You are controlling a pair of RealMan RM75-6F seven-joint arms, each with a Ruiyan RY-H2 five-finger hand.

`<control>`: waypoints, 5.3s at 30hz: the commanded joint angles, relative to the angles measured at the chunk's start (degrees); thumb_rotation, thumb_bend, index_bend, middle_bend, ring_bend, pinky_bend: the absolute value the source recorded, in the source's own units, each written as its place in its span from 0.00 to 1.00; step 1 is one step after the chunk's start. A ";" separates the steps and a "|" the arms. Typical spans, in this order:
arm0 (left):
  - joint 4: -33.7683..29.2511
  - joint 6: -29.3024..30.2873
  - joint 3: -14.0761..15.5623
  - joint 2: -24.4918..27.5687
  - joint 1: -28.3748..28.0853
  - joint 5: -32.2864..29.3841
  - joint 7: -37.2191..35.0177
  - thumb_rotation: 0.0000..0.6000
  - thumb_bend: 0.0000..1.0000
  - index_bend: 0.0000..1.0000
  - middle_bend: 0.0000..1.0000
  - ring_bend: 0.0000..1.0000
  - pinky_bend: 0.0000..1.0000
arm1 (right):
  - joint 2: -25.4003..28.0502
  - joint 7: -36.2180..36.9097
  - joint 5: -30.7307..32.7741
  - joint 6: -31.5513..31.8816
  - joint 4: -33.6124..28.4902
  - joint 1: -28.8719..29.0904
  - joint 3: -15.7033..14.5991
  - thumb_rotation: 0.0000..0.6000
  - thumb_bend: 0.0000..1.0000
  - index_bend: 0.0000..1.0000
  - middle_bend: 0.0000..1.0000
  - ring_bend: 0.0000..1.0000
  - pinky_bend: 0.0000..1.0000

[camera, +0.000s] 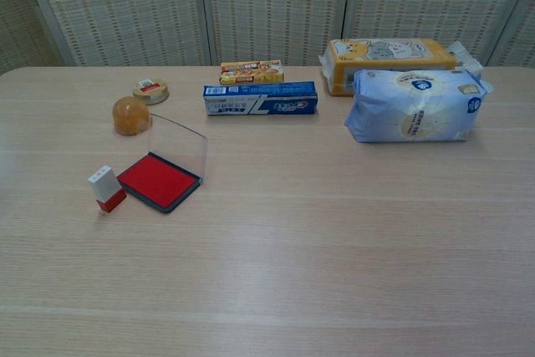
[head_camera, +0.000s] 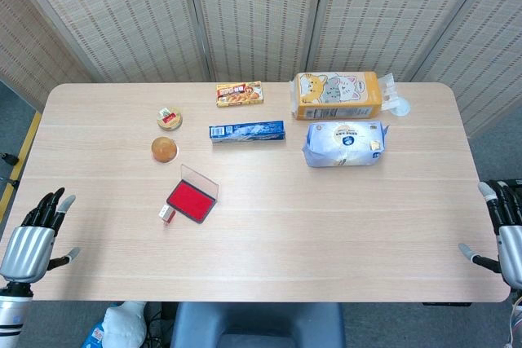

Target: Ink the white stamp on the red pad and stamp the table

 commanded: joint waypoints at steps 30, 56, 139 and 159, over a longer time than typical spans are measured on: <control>-12.53 -22.72 -1.50 8.89 -15.17 2.10 5.22 1.00 0.09 0.37 1.00 0.95 0.95 | -0.52 -0.89 -0.26 -4.46 0.81 2.53 -0.23 1.00 0.10 0.00 0.00 0.00 0.00; -3.98 -40.82 -4.17 -0.44 -29.35 -7.60 8.69 1.00 0.16 0.38 1.00 0.95 0.94 | 0.06 0.73 1.99 -7.12 1.77 3.63 0.10 1.00 0.10 0.00 0.00 0.00 0.00; 4.14 -54.40 -3.94 -2.88 -41.89 -11.91 -8.53 1.00 0.31 0.73 1.00 0.95 0.94 | 1.24 4.19 7.05 -8.76 3.03 3.78 2.15 1.00 0.10 0.00 0.00 0.00 0.00; 20.40 -61.71 -3.45 -12.19 -48.51 -7.80 -16.96 1.00 0.31 0.73 1.00 0.95 0.94 | 2.31 8.39 11.09 -11.23 5.31 3.97 3.82 1.00 0.10 0.00 0.00 0.00 0.00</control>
